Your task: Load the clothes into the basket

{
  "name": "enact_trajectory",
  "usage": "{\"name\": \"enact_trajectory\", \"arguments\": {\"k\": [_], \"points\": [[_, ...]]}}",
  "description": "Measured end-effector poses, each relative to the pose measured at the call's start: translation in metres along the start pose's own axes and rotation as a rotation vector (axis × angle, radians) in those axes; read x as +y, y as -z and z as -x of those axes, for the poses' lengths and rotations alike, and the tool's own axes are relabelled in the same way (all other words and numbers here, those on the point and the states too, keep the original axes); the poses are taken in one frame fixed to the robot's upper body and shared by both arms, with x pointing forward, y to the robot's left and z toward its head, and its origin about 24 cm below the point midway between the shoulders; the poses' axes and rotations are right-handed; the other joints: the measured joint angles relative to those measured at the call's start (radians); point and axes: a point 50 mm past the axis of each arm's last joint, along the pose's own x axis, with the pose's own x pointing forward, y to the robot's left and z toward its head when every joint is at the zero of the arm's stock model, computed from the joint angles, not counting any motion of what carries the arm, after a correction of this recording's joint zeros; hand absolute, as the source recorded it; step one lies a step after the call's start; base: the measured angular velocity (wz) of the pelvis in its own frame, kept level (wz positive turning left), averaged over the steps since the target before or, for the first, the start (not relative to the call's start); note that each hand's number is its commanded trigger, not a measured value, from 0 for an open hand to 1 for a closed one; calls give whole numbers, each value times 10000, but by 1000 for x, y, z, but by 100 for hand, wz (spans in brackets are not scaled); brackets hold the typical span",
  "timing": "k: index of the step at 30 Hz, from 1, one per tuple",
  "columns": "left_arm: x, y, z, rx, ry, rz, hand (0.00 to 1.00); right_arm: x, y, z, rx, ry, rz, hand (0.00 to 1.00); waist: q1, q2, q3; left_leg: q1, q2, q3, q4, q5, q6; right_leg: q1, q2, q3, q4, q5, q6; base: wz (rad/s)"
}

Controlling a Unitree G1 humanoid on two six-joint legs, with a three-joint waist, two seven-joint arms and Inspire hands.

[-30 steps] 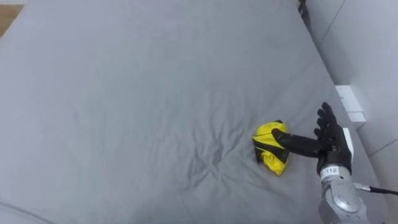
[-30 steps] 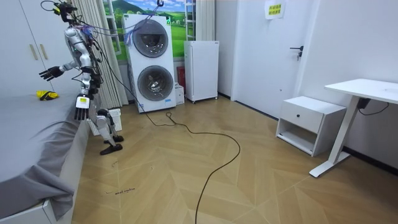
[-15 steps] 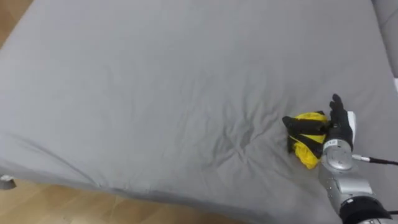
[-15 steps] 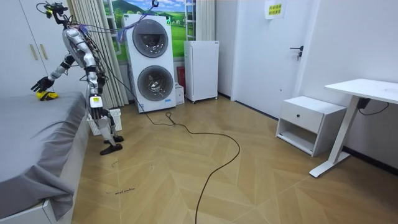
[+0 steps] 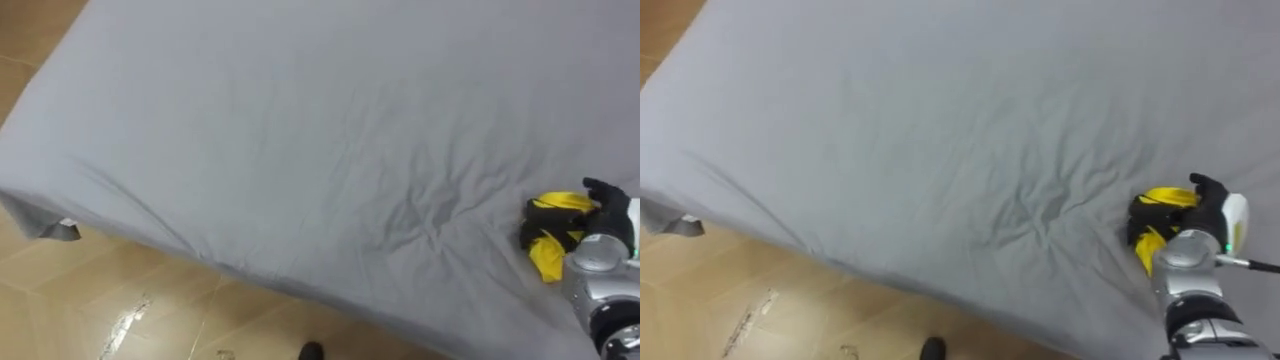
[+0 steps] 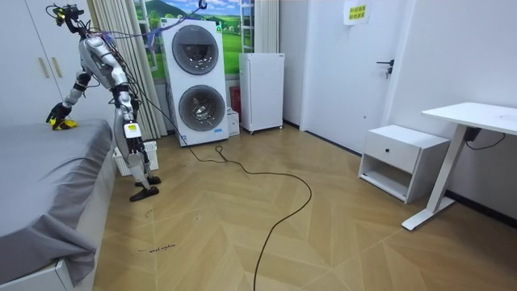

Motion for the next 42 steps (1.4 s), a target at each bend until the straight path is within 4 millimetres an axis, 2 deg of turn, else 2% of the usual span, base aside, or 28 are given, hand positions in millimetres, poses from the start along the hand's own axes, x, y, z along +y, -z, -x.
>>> {"name": "enact_trajectory", "arguments": {"k": [7, 12, 16, 18, 20, 22, 24, 25, 28, 30, 33, 38, 40, 42], "points": [[2, -10, -1, -350, -27, -18, 0, -6, 5, -2, 295, 42, 91, 100, -24, 22, -8, -1, -25, 16, -154, 3, 2, -37, -10, 3, -76, -18, 31, 1], [2, -11, -1, -296, -53, -10, 0, -5, 9, -2, 560, -267, 186, 100, -113, -147, -104, 353, -32, 178, -683, 188, 0, -9, -51, 174, -51, -15, 34, -7], [2, -11, -1, -290, -87, -26, 0, -4, 15, -1, 840, -606, 341, 100, -149, -238, -124, 932, -16, 245, -969, 212, -18, 386, -46, 304, -65, -14, 36, -9], [4, -12, -1, -356, -154, 87, 0, -4, 19, 0, 981, -726, 362, 100, -324, -344, -129, 1315, -8, 304, -1103, 227, -22, 678, -49, 336, -63, -14, 37, -5], [8, -12, -1, -373, -341, 292, 0, -2, 13, 0, 749, -829, 237, 100, -409, -544, -142, 1497, 20, 526, -1151, 227, -22, 769, -35, 572, -74, -16, 39, -26], [11, -11, -1, -342, -474, 505, 0, -2, 5, 0, 452, -850, -28, 100, -621, -707, -200, 1657, 24, 642, -1167, 226, -21, 891, -31, 692, -114, -14, 42, -23], [13, -10, -1, -315, -540, 510, 0, -3, 3, 0, 354, -821, -247, 100, -835, -902, -316, 2024, 22, 851, -1215, 224, -21, 1207, -5, 1015, -260, 8, 78, -23], [13, -9, 0, -318, -555, 514, 0, -4, 3, 1, 209, -844, -274, 100, -875, -932, -320, 2142, 24, 902, -1237, 223, -20, 1284, 2, 1152, -262, 11, 84, -36], [13, -4, 1, -198, -587, 541, 0, -6, 5, 8, -440, -1069, -350, 100, -1011, -953, -341, 2750, 69, 1276, -1404, 207, -6, 1648, 33, 1667, -234, 20, 108, -42], [18, 2, 2, -34, -799, 937, 0, -14, 11, 10, -420, -949, -597, 100, -1214, -928, -349, 3087, 133, 1647, -1438, 106, 45, 1891, 80, 1910, -288, -65, 162, -28], [26, 10, 4, 213, -1235, 1370, 0, -28, 14, 13, -587, -608, -1101, 100, -1424, -893, -383, 3387, 189, 1923, -1564, 76, 60, 1952, 180, 2356, -358, -94, 195, -31], [29, 27, 8, 730, -1420, 1485, 0, -40, 22, 15, -504, -234, -1329, 100, -1795, -877, -389, 3925, 318, 2498, -1651, -92, 6, 2208, 279, 2808, -376, -13, 158, -40], [28, 27, 9, 721, -1375, 1449, 0, -41, 27, 16, -407, -235, -1266, 100, -1938, -870, -389, 4001, 351, 2633, -1650, -149, -27, 2217, 341, 3025, -394, 12, 141, -34], [28, 25, 8, 626, -1344, 1448, 0, -44, 33, 18, -323, -193, -1229, 100, -2240, -840, -374, 4135, 381, 2764, -1657, -204, -51, 2275, 370, 3144, -373, 17, 138, -16]]}}
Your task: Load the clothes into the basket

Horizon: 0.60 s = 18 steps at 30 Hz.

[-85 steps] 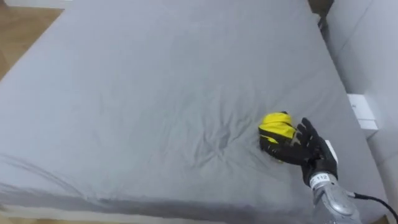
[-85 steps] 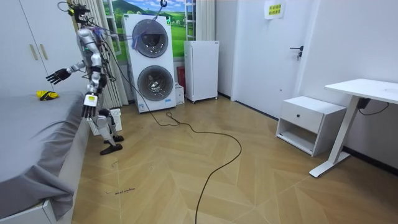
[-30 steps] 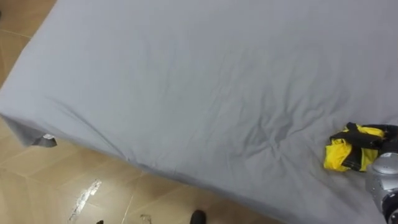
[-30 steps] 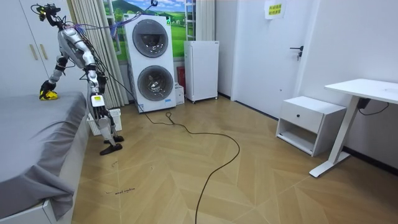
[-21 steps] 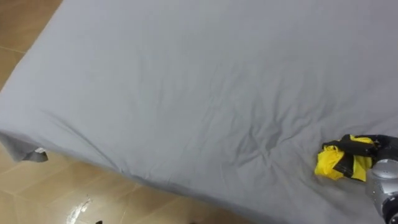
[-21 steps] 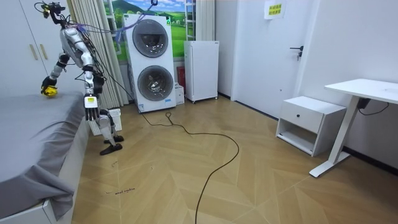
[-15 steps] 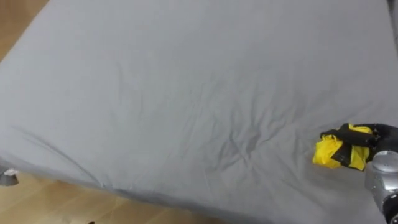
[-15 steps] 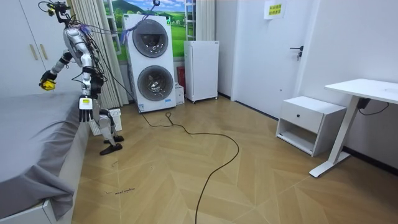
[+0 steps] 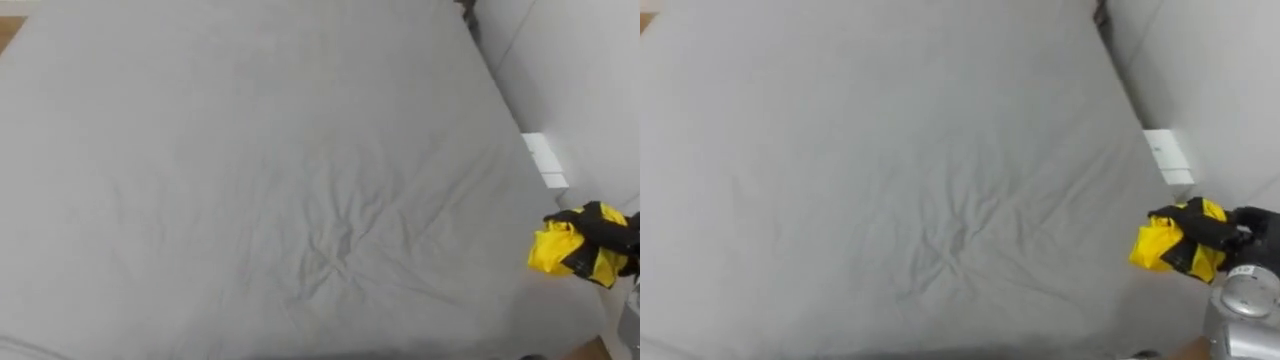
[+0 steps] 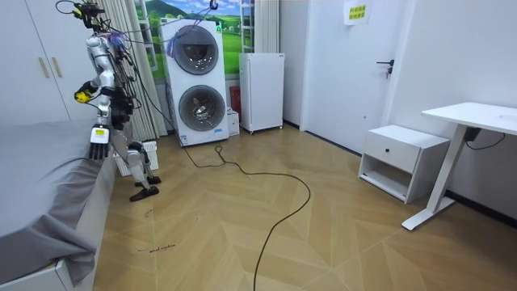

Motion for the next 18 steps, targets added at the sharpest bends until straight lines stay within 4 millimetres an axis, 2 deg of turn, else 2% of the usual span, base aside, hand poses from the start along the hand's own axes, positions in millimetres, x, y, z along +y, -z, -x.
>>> {"name": "enact_trajectory", "arguments": {"k": [3, 7, 10, 13, 14, 15, 18], "points": [[1, 7, 1, 390, -37, -3, 0, -5, 8, 3, 137, 85, 81, 100, -66, 55, 28, 231, 42, 249, -52, -42, -64, 48, 82, 473, -7, 2, -4, -40], [2, 11, 1, 580, -68, -280, 0, -20, 34, 11, 834, 443, 176, 100, -195, 61, 41, 266, 38, 321, -48, -42, -65, 44, 92, 578, -24, 4, -8, -10], [5, 18, 2, 931, -144, -389, 0, -18, 53, 20, 1492, 423, -104, 100, -375, 82, 69, 359, 86, 564, -49, -54, -83, 49, 146, 835, -24, 20, -36, -25], [7, 25, 4, 1122, -201, -555, 0, -21, 79, 26, 2571, 521, -307, 100, -583, 219, 155, 385, 118, 613, -29, -105, -161, 43, 185, 984, -73, 8, -44, -16], [7, 25, 4, 1112, -189, -642, 0, -25, 88, 29, 2941, 698, -447, 100, -684, 305, 209, 337, 114, 628, -33, -124, -166, -8, 189, 1025, -93, -45, -36, -11], [6, 26, 4, 1134, -161, -694, 0, -29, 93, 32, 3112, 822, -509, 100, -709, 428, 222, 271, 127, 658, -34, -140, -166, -148, 223, 1184, -33, -43, -35, -22], [5, 36, 6, 1606, -119, -717, 0, -31, 94, 32, 3146, 891, -543, 100, -915, 683, 181, 213, 132, 669, -32, -139, -166, -351, 252, 1494, 12, 44, -29, -41]]}}
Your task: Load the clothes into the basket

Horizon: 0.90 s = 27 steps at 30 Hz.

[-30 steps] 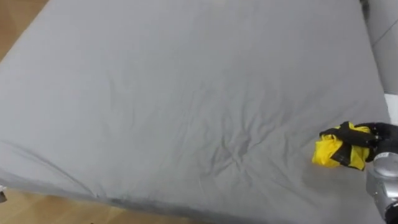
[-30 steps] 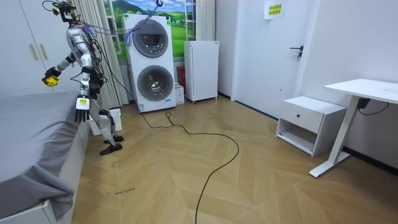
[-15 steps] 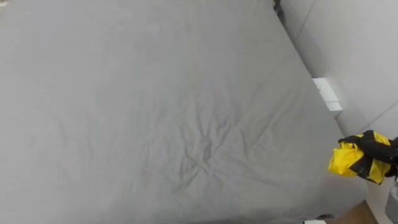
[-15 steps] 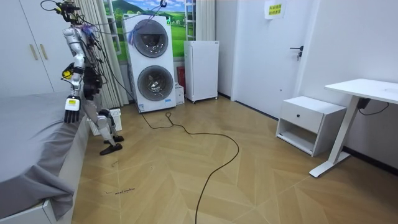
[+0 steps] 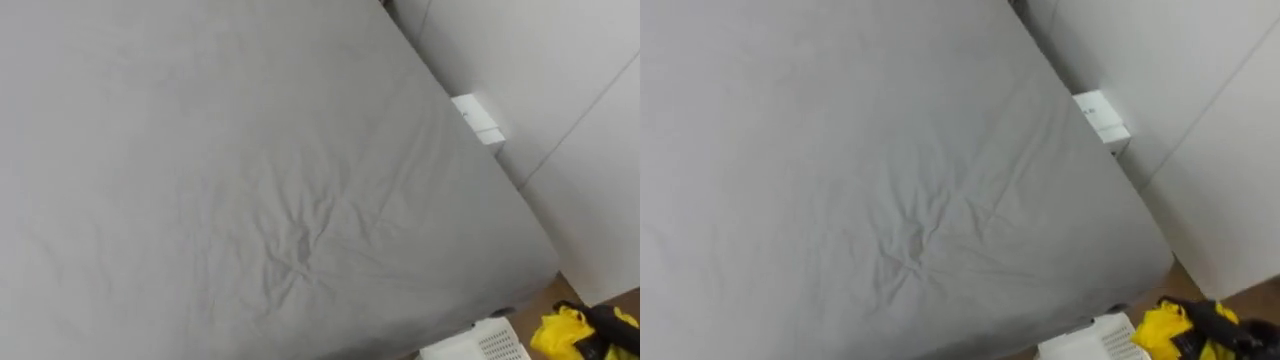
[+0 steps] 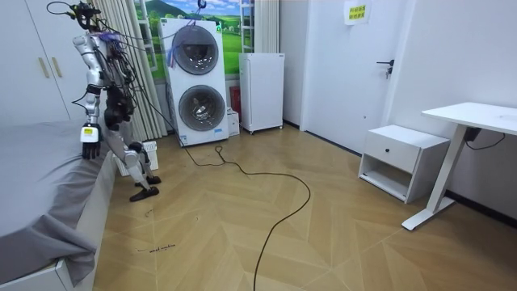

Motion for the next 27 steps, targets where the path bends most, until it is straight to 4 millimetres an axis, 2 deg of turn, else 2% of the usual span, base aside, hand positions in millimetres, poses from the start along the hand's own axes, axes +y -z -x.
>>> {"name": "enact_trajectory", "arguments": {"k": [2, 4, 6, 8, 10, 12, 13, 14, 15, 16, 17, 21, 26, 27], "points": [[0, 3, 0, 160, 12, -10, 0, -2, 0, 0, 12, 79, -78, 100, -174, 117, 29, -23, 0, 5, 0, 0, 0, -38, 14, 77, -24, 28, 16, -15], [-3, 3, 0, 187, 88, -195, 0, -3, -1, -1, -1, 140, -148, 100, -292, 283, -33, -254, 5, 53, -1, -1, 1, -315, 49, 197, -3, 69, 44, -9], [-8, 1, 1, 167, 257, -564, 0, 1, -6, -2, -125, 72, -244, 100, -339, 583, -24, -593, 21, 92, 19, -1, 2, -754, 81, 337, 75, 206, 53, -26], [-11, 2, 1, 177, 333, -741, 0, 1, -6, -4, -38, 108, -243, 100, -455, 788, -34, -725, 3, 141, 67, -1, 2, -1025, 93, 470, 300, 211, 60, -18], [-13, 1, 1, 151, 400, -908, 0, 2, -7, -6, 52, 161, -239, 100, -502, 1009, -38, -902, -4, 376, 138, -1, 2, -1348, 101, 645, 549, 200, 69, -27], [-18, -8, 1, -78, 492, -1148, 0, 6, -15, -8, -161, 214, -153, 100, -620, 1345, -39, -1291, -22, 481, 176, 3, 7, -1959, 116, 908, 854, 163, 108, -36], [-19, -8, 0, -61, 505, -1178, 0, 9, -17, -9, -181, 198, -71, 100, -688, 1415, -51, -1370, -28, 479, 177, 4, 8, -2075, 117, 937, 887, 158, 112, -31], [-20, -8, 0, -12, 529, -1240, 0, 12, -19, -10, -178, 164, 11, 93, -806, 1517, -26, -1448, -39, 483, 175, 6, 10, -2247, 146, 1041, 1023, 157, 114, -30], [-20, -9, 0, -72, 540, -1245, 0, 12, -19, -10, -167, 166, 68, 68, -814, 1537, -15, -1495, -50, 482, 176, 10, 16, -2414, 178, 1173, 1169, 145, 116, -30], [-20, -9, 0, -83, 529, -1240, 0, 12, -19, -10, -185, 161, 67, 15, -826, 1588, -34, -1525, -58, 482, 179, 10, 16, -2494, 181, 1204, 1247, 125, 114, -24], [-21, -11, 0, -129, 514, -1215, 0, 12, -20, -10, -266, 169, 35, 0, -863, 1617, -24, -1604, -89, 487, 180, 19, 31, -2657, 199, 1279, 1382, 111, 120, -19], [-24, -12, 0, -130, 562, -894, 0, 12, -28, -11, -621, 175, -95, 0, -1031, 1646, -10, -1907, -140, 485, 297, 36, 60, -3161, 228, 1476, 1821, 12, 139, -8], [-25, -13, 0, -262, 599, -825, 0, 6, -33, -13, -840, 291, -69, 0, -1050, 1697, 17, -2016, -181, 496, 310, 75, 126, -3424, 262, 1644, 2100, -49, 174, -2], [-25, -15, 1, -418, 613, -812, 0, 6, -37, -14, -935, 309, -100, 0, -1051, 1772, 10, -2088, -180, 500, 309, 79, 132, -3481, 268, 1654, 2101, -26, 187, 0]]}}
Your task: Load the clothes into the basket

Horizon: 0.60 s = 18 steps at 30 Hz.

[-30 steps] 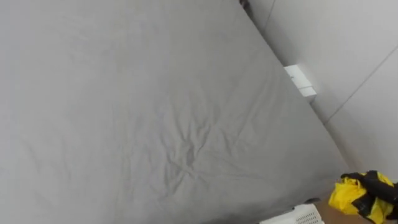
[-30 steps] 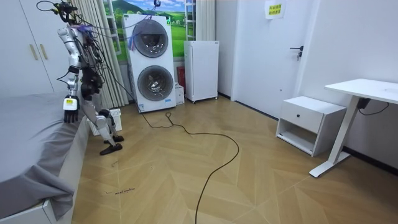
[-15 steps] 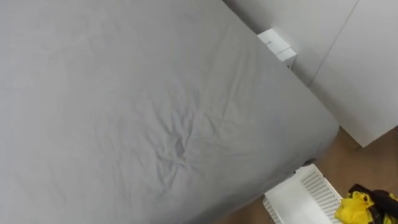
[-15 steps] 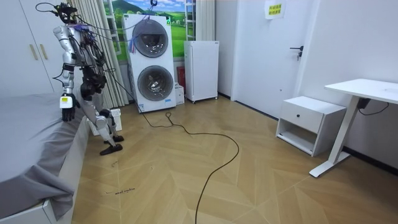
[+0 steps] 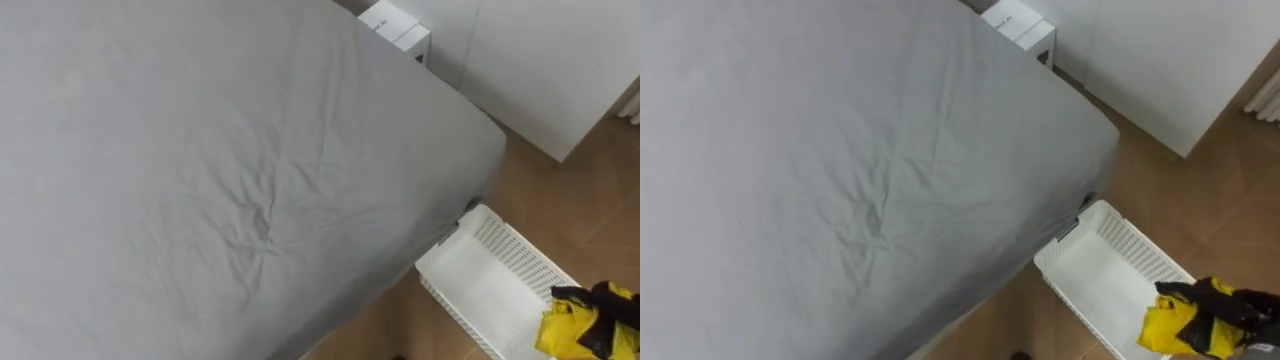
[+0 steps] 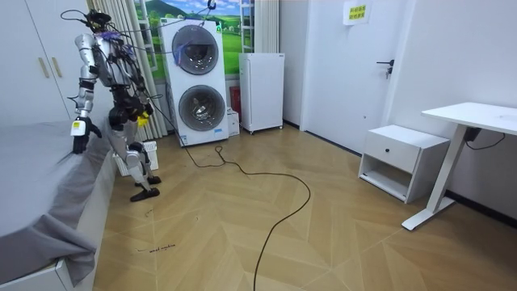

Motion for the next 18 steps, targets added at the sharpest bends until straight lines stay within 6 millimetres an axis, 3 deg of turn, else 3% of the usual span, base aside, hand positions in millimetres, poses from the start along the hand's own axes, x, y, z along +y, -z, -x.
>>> {"name": "enact_trajectory", "arguments": {"k": [2, 6, 18], "points": [[0, -5, 0, -245, 9, 30, 0, -1, -3, -1, -125, 25, -98, 0, 3, 32, 25, -34, -3, 0, -19, 0, 2, -9, 5, 0, 16, 28, -8, 0], [0, -5, 0, -246, 9, 28, 0, -1, -4, -1, -171, -79, -305, 0, 5, 106, -11, -40, 12, 2, -36, -2, 6, -37, 38, -2, 19, 44, -47, -2], [-3, -17, 0, -1126, 132, -204, 0, 0, -6, -1, -377, -398, -673, 0, 4, 96, -5, -9, -35, 122, 12, -7, 10, -95, -22, 26, 209, -69, -82, -1]]}}
